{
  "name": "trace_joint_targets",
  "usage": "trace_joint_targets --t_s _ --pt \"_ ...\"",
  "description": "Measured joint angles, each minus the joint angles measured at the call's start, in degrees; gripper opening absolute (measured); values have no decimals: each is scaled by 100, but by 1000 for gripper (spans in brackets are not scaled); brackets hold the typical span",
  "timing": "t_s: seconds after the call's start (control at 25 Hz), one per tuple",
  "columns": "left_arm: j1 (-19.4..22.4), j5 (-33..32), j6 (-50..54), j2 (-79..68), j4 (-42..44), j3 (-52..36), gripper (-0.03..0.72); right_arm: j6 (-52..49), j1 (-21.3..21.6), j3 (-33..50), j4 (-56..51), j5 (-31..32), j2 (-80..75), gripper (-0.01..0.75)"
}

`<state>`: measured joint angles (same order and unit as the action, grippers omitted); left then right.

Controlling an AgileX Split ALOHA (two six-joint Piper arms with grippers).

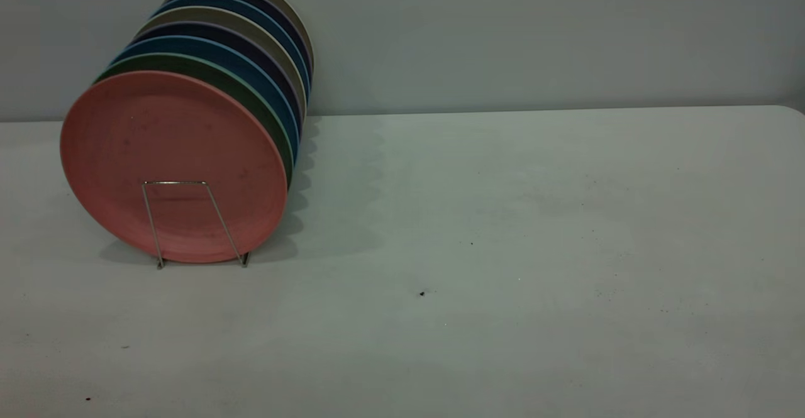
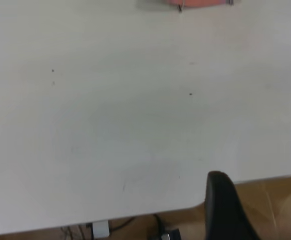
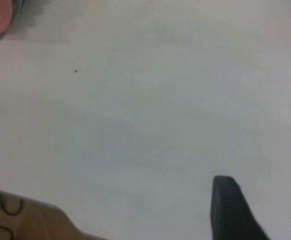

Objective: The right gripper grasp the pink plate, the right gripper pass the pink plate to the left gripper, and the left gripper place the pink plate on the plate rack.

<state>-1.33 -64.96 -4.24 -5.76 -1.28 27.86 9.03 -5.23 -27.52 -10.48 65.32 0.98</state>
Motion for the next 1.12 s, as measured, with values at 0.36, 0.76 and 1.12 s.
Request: trace_joint_targets --t_s 0.36,0.76,1.12 --pt "0 1 30 21 5 0 406 -6 0 0 10 0 0 289" --pt "286 1 30 623 5 0 406 -6 -46 0 10 0 0 245" --pt "258 -4 35 701 5 0 406 -6 -46 0 10 0 0 243"
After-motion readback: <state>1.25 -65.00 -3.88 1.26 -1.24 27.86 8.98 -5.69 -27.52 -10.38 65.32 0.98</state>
